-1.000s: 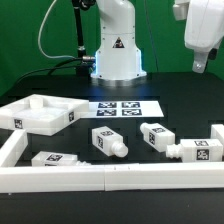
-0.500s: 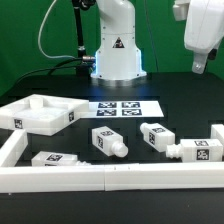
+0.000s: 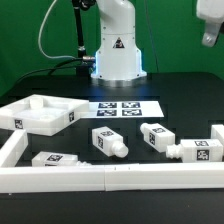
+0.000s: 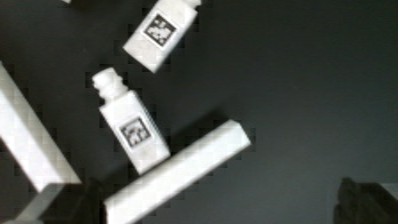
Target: Assemble one leg
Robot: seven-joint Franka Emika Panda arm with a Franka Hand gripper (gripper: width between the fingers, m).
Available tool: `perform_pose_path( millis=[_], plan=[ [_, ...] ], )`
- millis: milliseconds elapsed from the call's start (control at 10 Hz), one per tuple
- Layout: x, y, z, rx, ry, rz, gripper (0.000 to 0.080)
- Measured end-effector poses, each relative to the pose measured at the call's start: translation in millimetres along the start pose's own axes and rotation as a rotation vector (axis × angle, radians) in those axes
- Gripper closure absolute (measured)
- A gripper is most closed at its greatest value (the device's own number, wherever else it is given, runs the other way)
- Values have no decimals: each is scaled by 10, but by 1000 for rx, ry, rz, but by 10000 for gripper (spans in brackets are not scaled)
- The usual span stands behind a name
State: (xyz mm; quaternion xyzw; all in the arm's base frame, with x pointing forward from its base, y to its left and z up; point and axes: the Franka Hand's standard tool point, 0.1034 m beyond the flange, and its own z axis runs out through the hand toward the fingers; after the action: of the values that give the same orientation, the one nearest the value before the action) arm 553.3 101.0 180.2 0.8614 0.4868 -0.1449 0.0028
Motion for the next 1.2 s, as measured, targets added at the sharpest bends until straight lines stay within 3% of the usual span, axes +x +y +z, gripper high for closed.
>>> perform_pose_path(
  millis=[300, 700, 800, 900, 1000, 1100, 1200],
  plan=[
    [-367, 174, 344, 27, 8, 9, 150],
    [-351, 170, 353, 29, 7, 12, 150],
    [-379, 260, 504, 37, 45, 66, 150],
    [-391, 378, 733, 21, 81, 123, 150],
    [-331, 460, 904, -28, 138, 131, 150],
    [-326, 479, 1013, -57, 173, 134, 150],
    [-353, 475, 1050, -57, 174, 137, 150]
  ],
)
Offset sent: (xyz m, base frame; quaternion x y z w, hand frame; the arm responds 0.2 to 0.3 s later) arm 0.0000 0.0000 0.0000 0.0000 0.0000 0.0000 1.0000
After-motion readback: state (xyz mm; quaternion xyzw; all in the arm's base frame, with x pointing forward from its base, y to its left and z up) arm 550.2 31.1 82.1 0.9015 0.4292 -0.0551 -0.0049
